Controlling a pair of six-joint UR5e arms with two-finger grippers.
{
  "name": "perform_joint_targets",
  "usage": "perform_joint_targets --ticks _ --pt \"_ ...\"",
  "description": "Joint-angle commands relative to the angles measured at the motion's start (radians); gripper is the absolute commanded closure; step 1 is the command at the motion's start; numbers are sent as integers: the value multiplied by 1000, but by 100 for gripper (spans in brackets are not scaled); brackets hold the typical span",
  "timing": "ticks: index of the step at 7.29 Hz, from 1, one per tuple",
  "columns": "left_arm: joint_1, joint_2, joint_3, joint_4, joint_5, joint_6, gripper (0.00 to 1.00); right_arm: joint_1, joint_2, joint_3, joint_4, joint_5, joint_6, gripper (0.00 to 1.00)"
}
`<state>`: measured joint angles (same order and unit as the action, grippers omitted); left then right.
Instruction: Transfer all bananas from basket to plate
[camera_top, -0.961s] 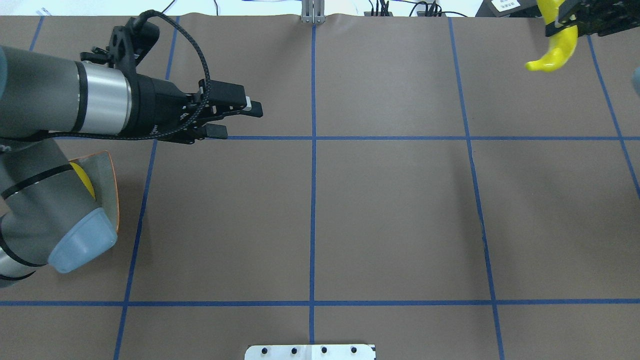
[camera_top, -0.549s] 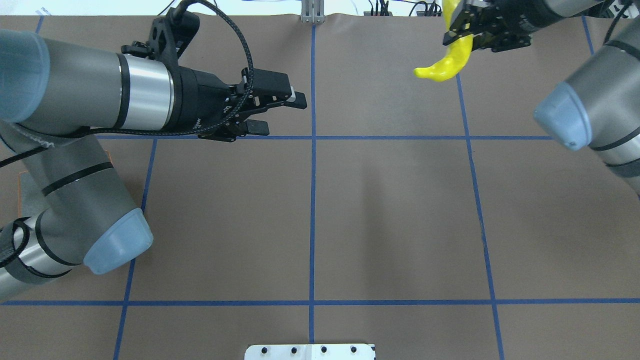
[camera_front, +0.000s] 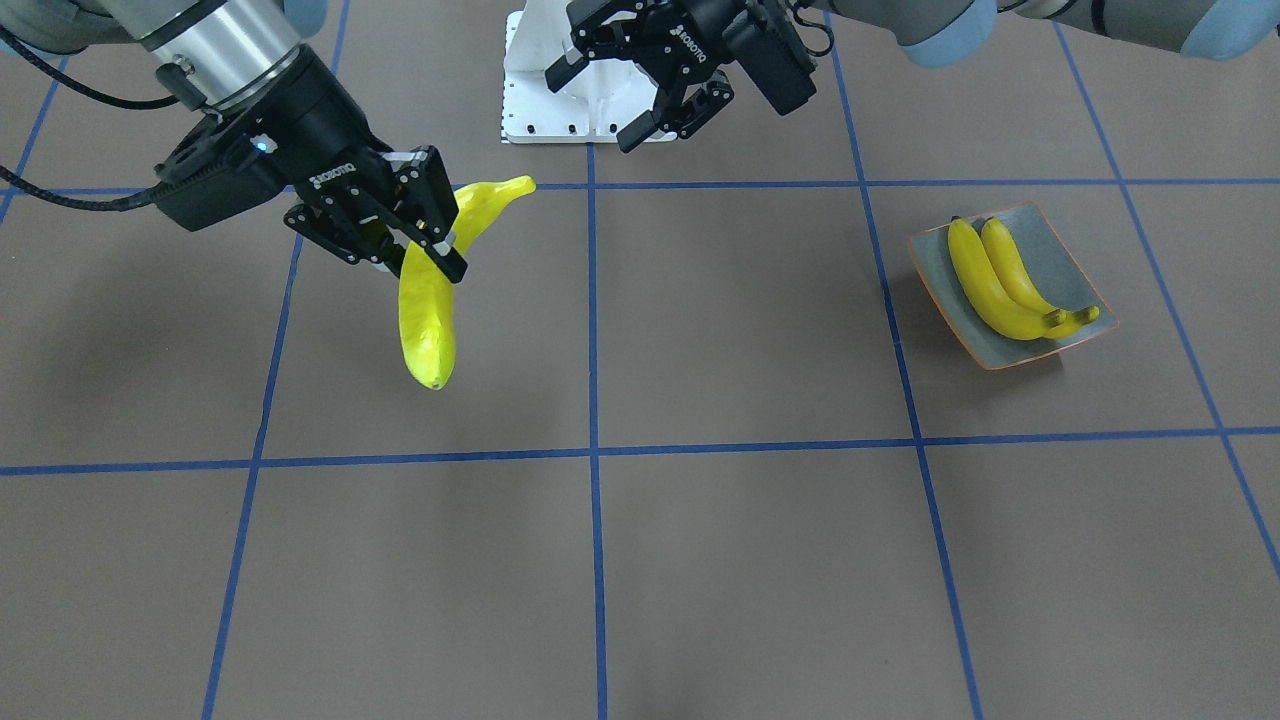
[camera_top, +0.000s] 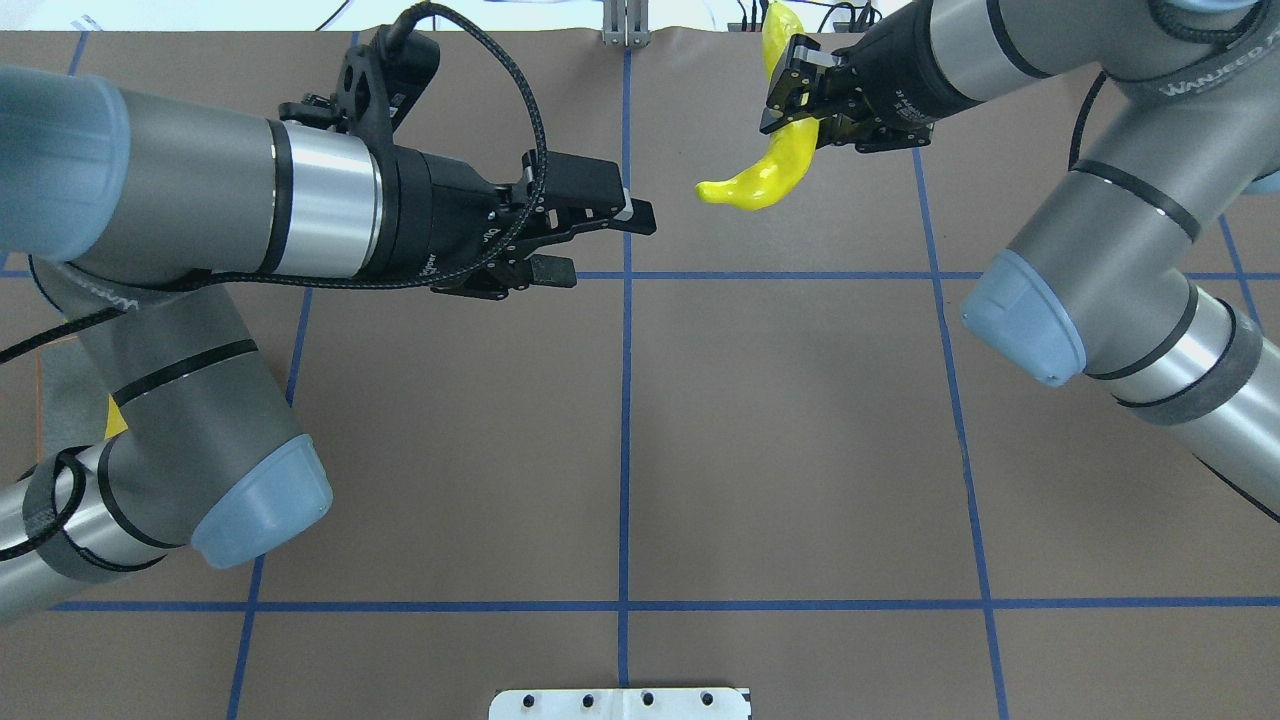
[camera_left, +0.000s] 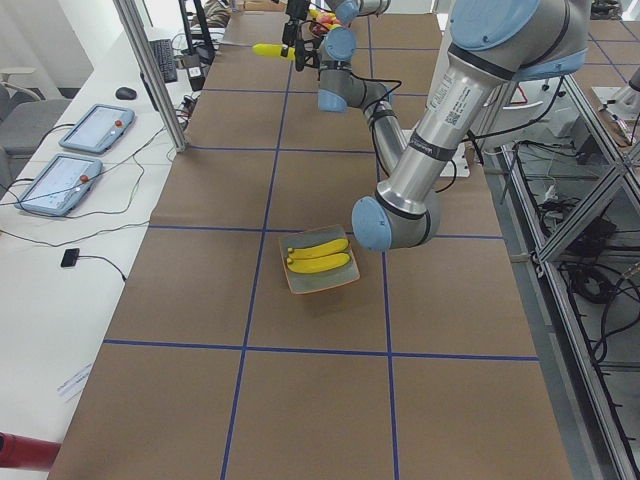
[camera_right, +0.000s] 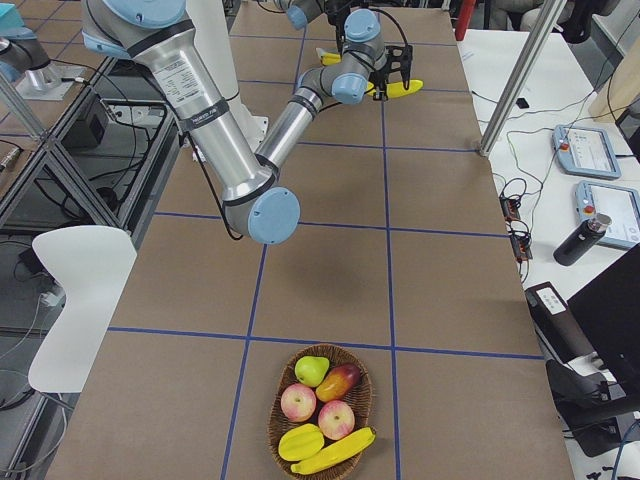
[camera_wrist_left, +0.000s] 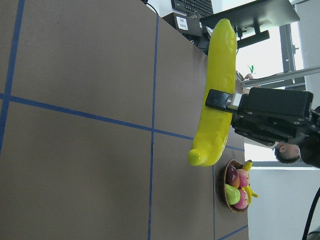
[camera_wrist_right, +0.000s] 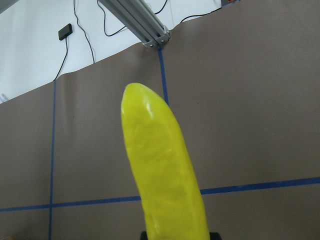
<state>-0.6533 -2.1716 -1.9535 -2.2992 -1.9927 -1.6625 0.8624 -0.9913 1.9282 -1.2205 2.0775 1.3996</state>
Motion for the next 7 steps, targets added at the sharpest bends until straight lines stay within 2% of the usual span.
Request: perform_joint_targets --ticks 1,7 --pt "7 -2 -1 -2 0 4 0 -52 0 12 107 -13 61 100" --pt "8 -5 -4 -2 -2 36 4 -106 0 51 119 -27 59 100"
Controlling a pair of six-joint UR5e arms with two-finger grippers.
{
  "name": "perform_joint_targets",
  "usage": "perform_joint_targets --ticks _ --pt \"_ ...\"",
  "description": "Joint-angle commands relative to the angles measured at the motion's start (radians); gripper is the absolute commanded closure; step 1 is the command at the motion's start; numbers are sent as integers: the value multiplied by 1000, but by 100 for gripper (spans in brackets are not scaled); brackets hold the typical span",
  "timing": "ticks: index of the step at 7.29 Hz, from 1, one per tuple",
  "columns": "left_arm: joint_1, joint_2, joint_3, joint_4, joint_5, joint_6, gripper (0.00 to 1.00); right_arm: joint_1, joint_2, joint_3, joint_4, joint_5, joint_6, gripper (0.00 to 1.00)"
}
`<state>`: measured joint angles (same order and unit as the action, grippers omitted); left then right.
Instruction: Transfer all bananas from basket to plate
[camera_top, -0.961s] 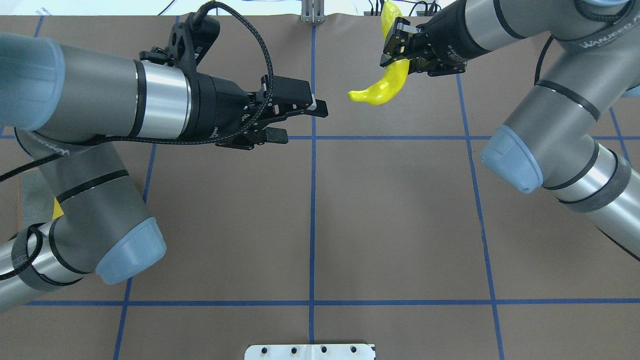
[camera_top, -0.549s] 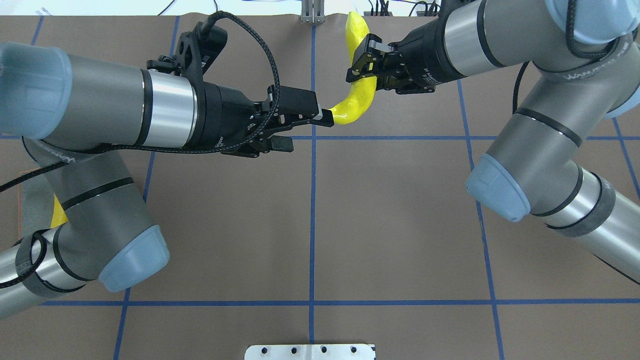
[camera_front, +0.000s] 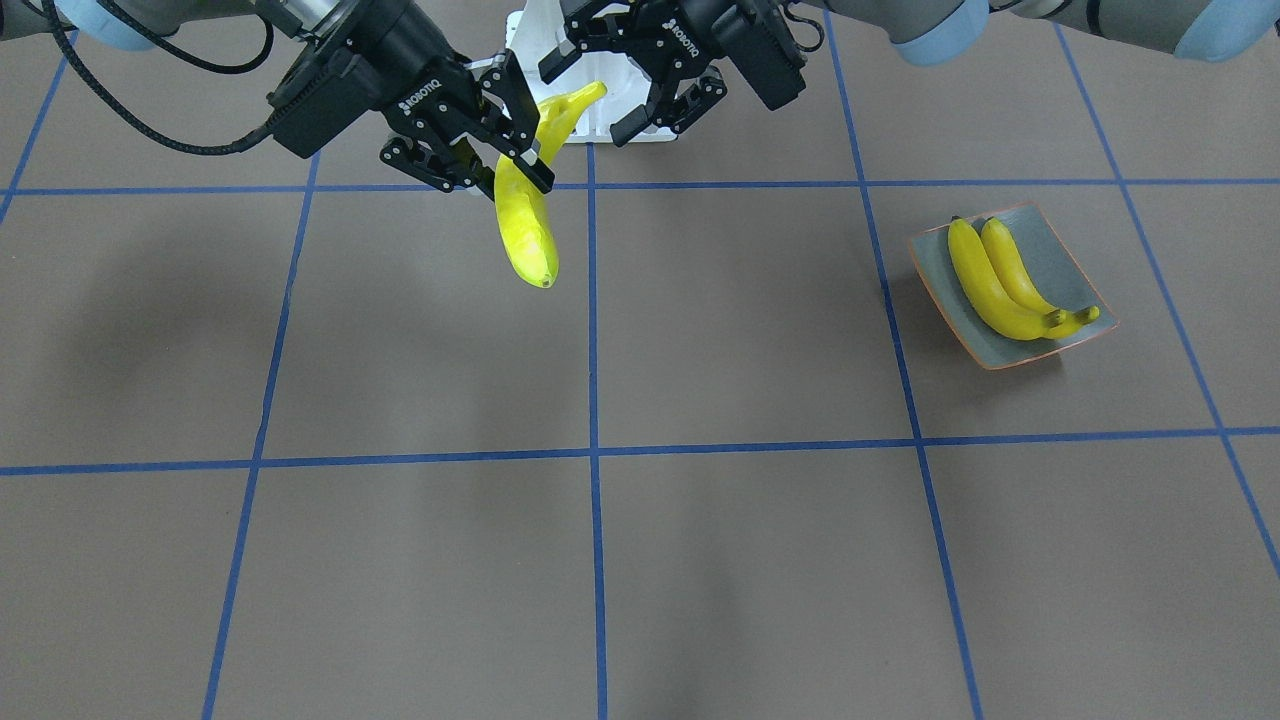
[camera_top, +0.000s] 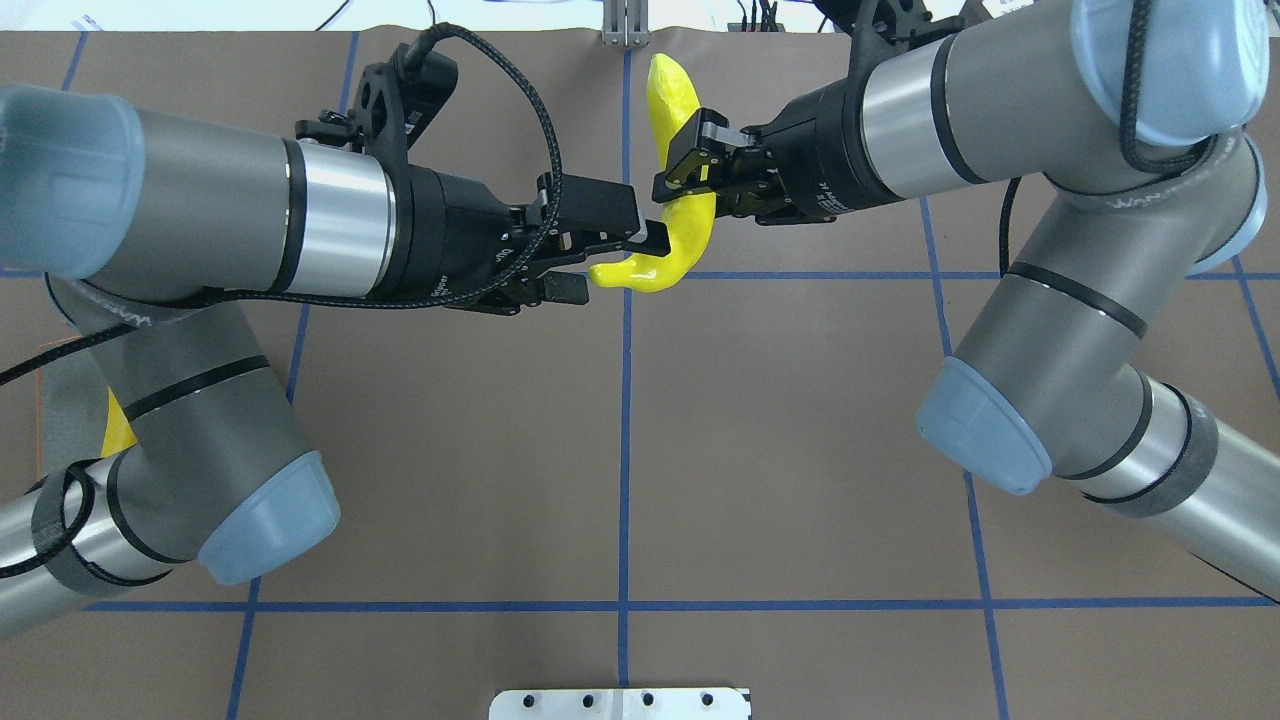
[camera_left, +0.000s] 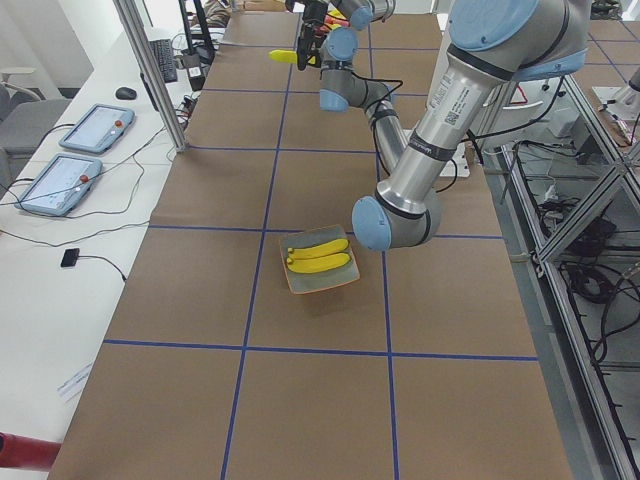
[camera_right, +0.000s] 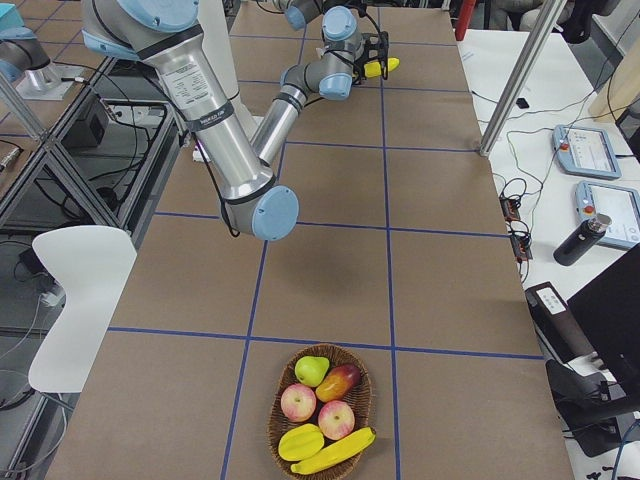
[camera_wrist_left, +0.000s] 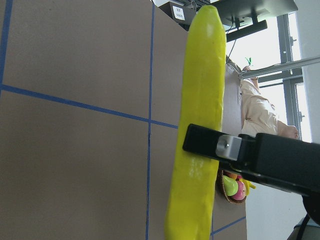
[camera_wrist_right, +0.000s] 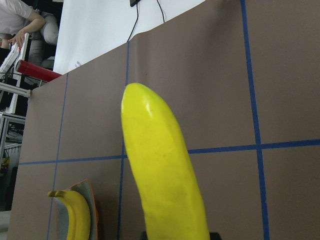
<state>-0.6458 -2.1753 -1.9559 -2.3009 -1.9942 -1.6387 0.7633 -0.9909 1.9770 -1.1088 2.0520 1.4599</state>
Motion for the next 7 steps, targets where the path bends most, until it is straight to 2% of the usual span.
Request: perform_joint_targets --ticks 1,5,7 --pt "0 -3 -3 0 0 14 10 -19 0 -4 47 -3 -1 100" --pt "9 -1 -9 -2 -8 14 36 -27 0 -3 76 -1 0 100" --pt "17 2 -9 -2 -8 16 37 -27 0 -1 78 -1 0 100"
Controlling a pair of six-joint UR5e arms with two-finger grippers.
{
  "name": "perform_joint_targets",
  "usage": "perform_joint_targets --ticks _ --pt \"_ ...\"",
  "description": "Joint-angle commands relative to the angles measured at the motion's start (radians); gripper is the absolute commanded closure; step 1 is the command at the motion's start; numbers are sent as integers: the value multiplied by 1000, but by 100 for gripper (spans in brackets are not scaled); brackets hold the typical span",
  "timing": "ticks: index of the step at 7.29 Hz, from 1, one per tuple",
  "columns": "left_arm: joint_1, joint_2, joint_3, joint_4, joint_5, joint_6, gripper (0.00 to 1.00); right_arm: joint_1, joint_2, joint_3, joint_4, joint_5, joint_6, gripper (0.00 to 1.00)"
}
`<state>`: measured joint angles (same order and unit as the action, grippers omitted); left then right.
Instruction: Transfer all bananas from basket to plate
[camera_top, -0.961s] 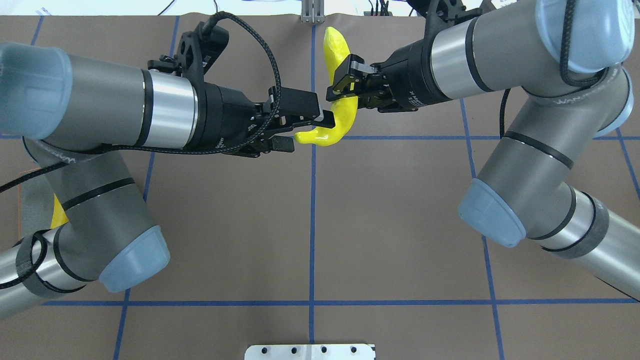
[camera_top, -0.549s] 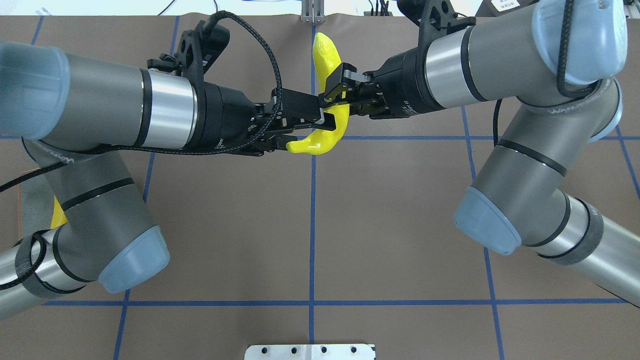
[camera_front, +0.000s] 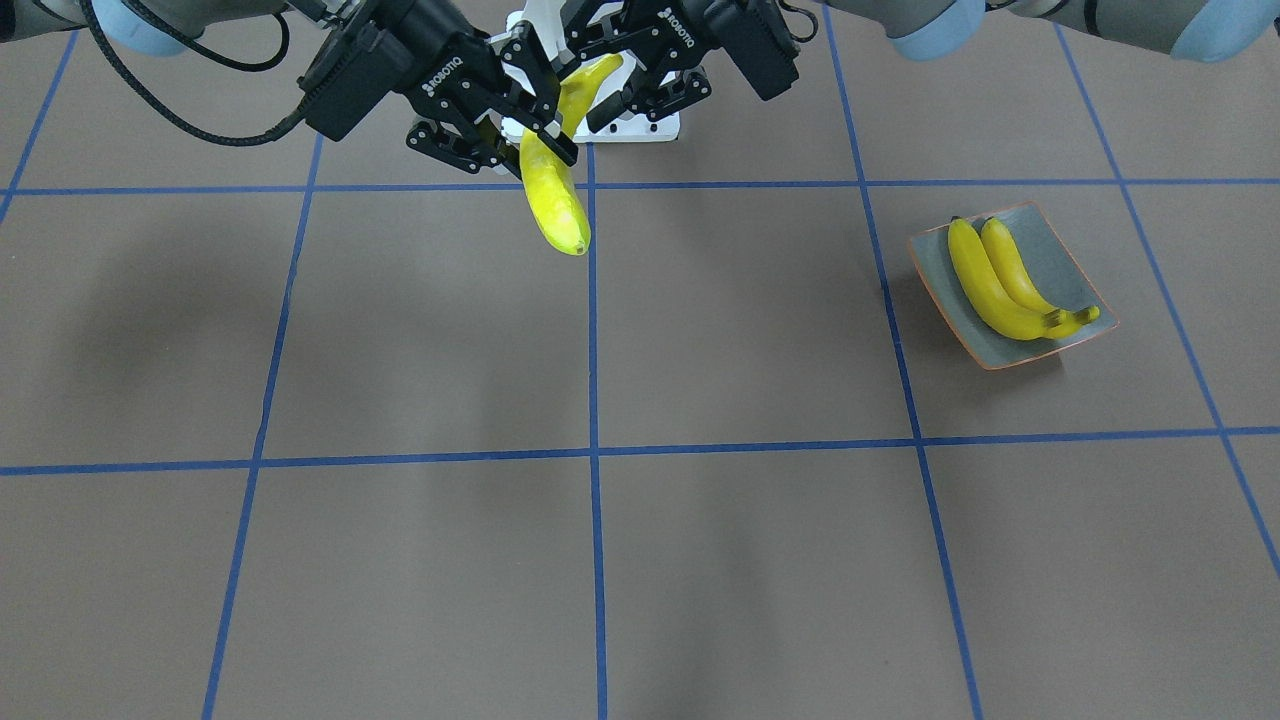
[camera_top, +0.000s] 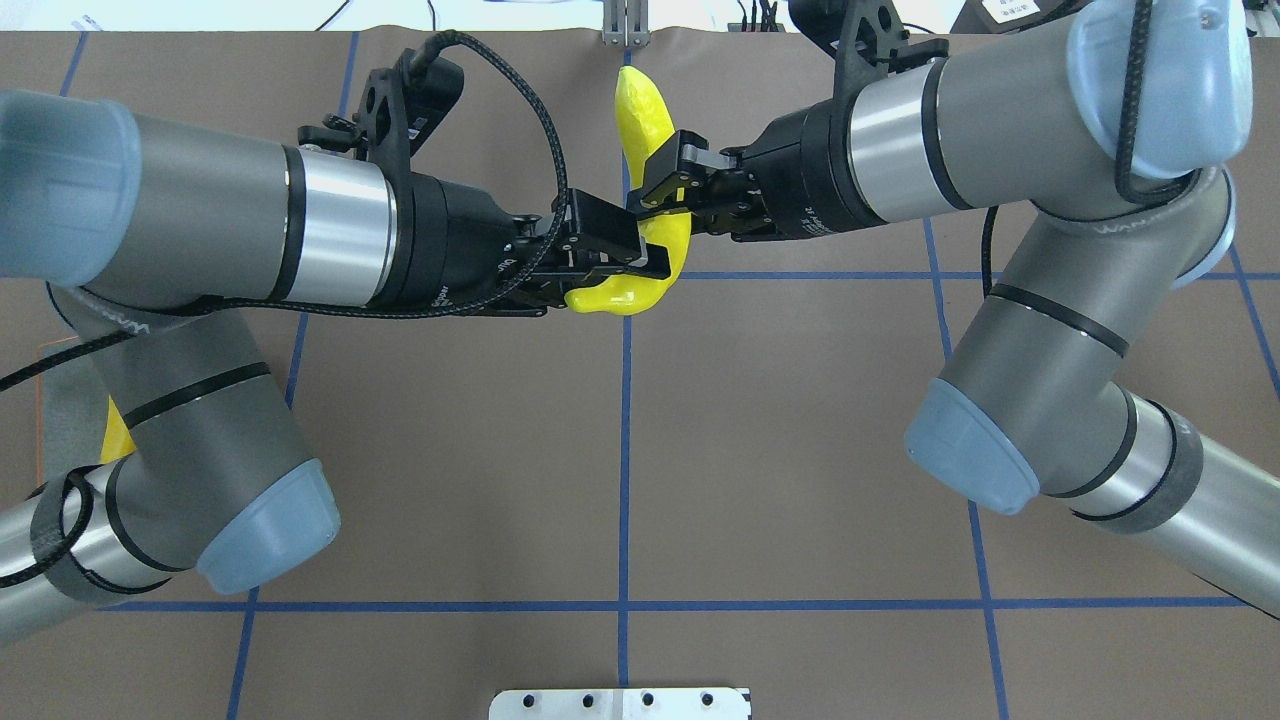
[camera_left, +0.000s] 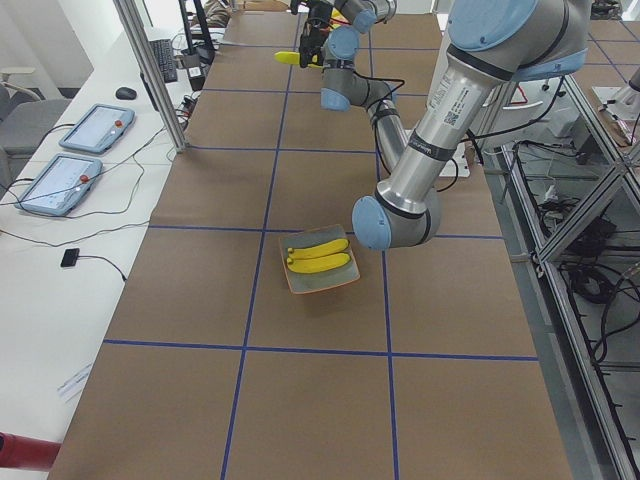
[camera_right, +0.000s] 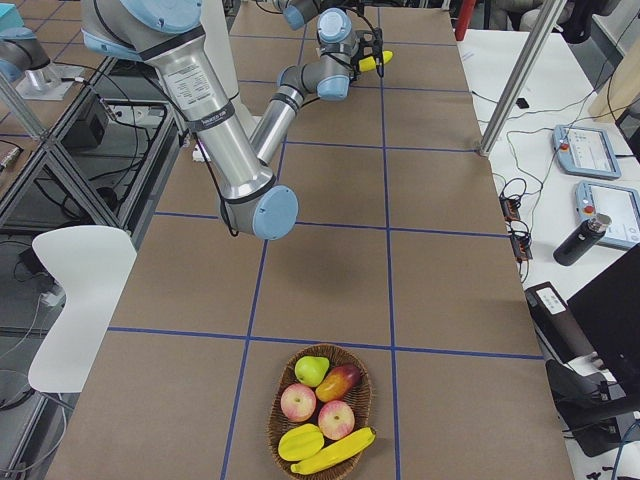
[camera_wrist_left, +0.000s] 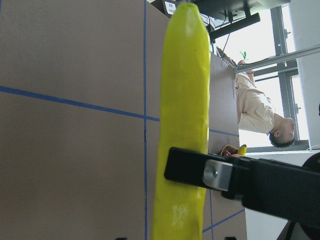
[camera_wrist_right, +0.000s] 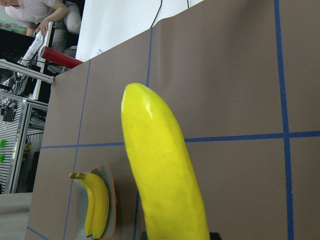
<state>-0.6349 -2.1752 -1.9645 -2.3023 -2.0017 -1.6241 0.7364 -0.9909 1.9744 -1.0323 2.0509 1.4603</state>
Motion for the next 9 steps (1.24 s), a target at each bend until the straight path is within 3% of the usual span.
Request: perform_joint_targets --ticks 1,2,3,4,5,6,7,9 --pt "17 0 -1 0 0 1 37 0 0 1 3 0 0 100" --pt "18 0 -1 0 0 1 40 0 0 3 3 0 0 100" --pt "18 0 1 0 0 1 49 0 0 3 3 0 0 100" --pt "18 0 -1 0 0 1 69 0 -2 6 3 0 0 100" --pt "18 0 -2 1 0 1 98 0 -3 7 6 2 -2 100" --pt "18 5 -4 3 0 3 100 0 -5 6 17 2 -15 17" --pt "18 9 -4 3 0 3 100 0 -3 6 29 0 -17 0" --pt "18 14 -1 6 -2 3 100 20 -2 14 28 9 -18 0"
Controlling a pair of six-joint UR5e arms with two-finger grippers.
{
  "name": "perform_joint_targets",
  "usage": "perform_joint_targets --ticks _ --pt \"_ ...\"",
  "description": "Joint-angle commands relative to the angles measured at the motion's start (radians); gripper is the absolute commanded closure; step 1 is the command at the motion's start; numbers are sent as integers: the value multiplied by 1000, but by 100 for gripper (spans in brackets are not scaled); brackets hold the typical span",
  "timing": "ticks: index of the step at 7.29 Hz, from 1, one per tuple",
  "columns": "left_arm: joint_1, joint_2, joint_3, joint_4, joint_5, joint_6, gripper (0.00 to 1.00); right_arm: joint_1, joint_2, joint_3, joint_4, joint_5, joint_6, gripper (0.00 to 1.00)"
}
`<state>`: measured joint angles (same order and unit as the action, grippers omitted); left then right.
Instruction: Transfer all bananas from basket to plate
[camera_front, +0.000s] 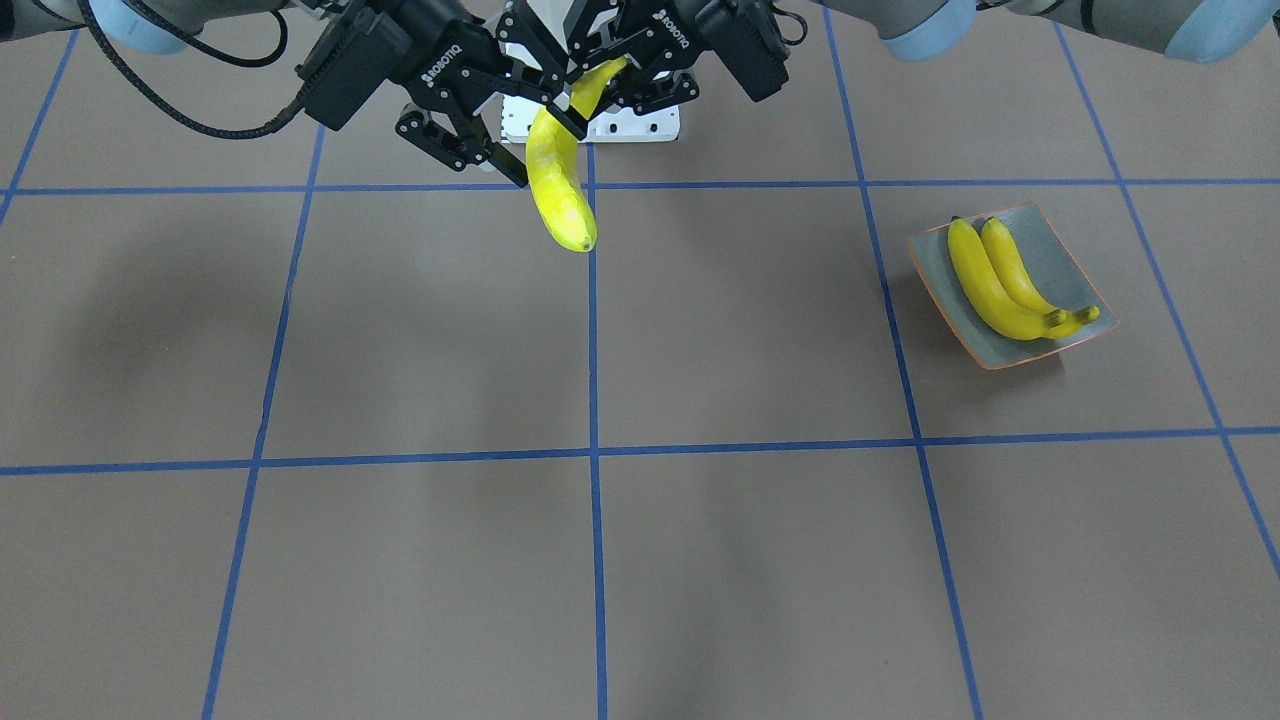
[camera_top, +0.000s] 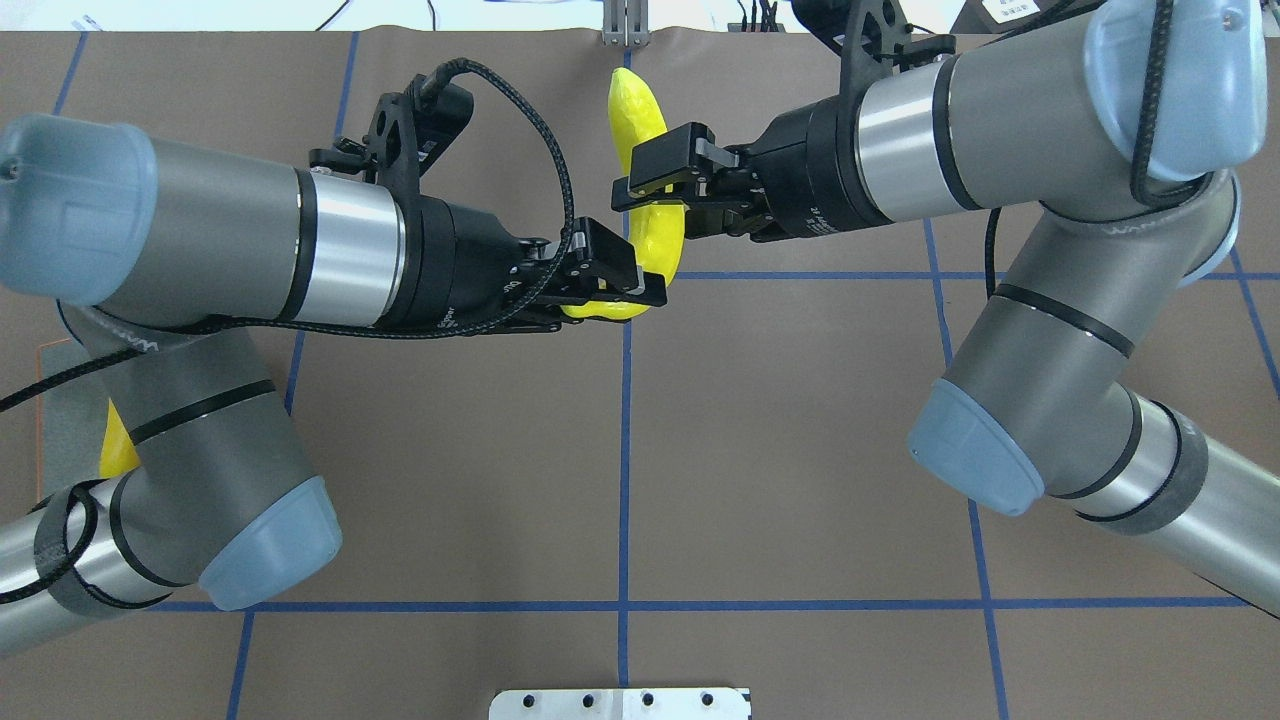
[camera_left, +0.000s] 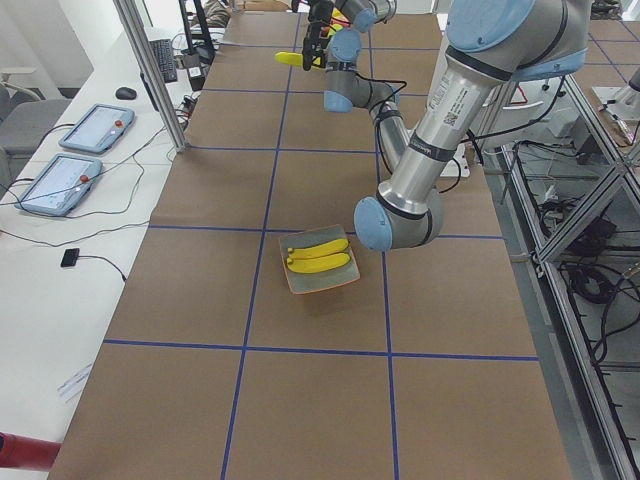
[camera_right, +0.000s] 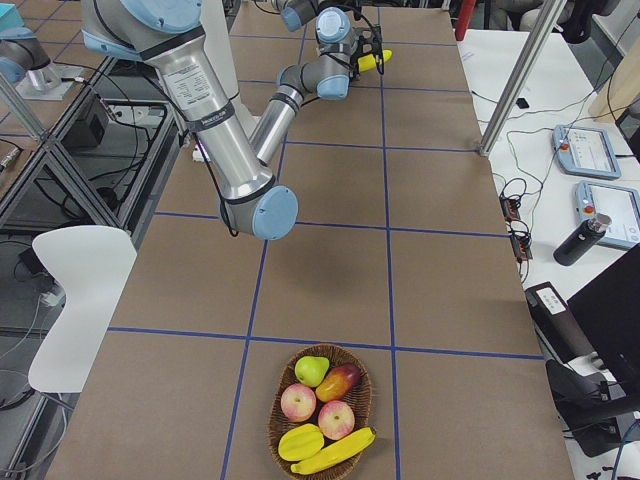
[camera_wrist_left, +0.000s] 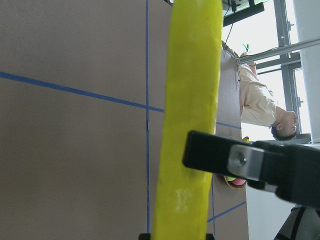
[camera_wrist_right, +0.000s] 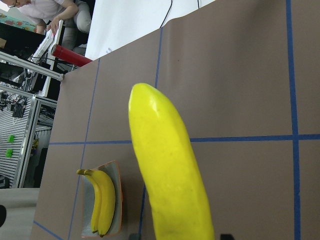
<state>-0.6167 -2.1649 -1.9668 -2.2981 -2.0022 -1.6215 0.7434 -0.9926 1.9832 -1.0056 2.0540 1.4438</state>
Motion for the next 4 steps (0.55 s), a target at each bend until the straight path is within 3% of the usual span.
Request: perform_joint_targets --ticks 1,4 --pt "-3 41 -6 2 -1 0 100 37 -9 6 -4 18 -3 0" --pt "-21 305 -92 11 -1 0 100 121 -168 -6 -13 34 -98 0"
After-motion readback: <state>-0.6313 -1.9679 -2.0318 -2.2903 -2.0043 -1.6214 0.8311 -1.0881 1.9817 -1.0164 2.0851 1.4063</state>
